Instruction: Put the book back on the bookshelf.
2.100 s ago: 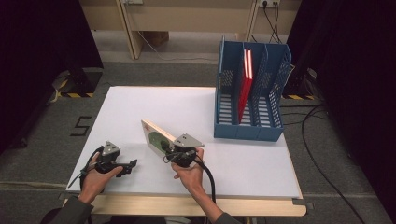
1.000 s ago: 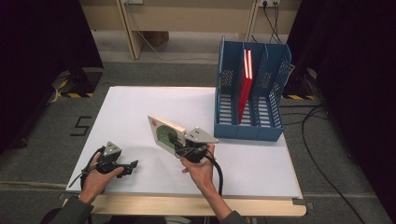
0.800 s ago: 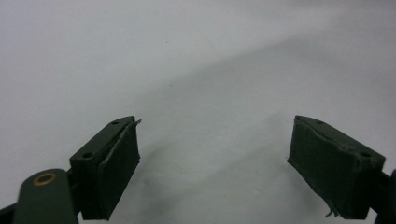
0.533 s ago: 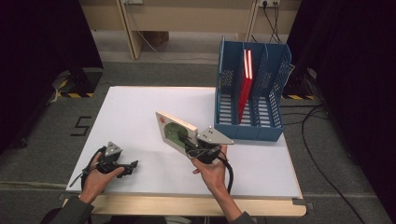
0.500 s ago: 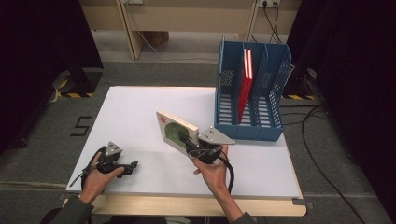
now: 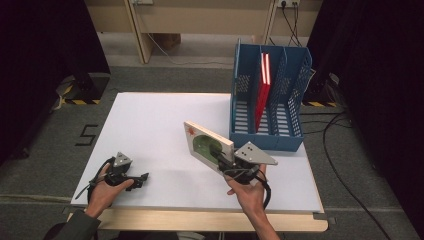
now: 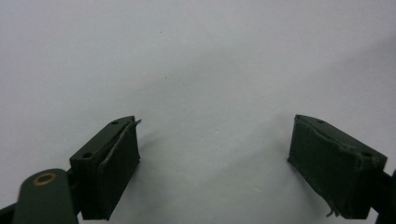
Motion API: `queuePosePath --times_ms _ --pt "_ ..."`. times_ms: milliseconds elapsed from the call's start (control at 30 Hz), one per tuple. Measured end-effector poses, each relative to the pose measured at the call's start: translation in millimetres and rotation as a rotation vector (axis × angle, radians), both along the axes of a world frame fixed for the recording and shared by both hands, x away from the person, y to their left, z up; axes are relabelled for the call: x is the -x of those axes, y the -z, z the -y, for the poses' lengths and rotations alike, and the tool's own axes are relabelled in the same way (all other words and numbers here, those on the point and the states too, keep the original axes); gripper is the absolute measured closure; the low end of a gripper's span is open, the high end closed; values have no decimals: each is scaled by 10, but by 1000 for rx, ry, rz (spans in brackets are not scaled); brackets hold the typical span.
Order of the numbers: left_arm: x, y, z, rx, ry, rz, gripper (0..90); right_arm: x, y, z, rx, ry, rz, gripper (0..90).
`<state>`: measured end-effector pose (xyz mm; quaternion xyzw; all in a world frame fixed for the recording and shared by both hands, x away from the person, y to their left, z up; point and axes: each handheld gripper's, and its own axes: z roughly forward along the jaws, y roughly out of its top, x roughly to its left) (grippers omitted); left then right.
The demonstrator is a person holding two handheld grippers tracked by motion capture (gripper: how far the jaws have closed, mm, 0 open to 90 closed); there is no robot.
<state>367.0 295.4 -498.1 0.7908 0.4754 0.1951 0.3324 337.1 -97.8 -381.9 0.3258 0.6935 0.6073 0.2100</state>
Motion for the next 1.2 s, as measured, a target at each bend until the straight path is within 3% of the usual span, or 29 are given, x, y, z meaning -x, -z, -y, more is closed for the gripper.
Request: queuePosePath --times_ms 633,933,1200 --pt "-7 4 -4 8 -3 -5 146 253 -188 857 -19 154 9 754" --pt "-9 7 -3 11 -5 -5 144 195 -295 1215 -58 258 23 754" --pt "-11 9 1 8 -4 -4 140 50 -401 1535 -49 363 40 754"
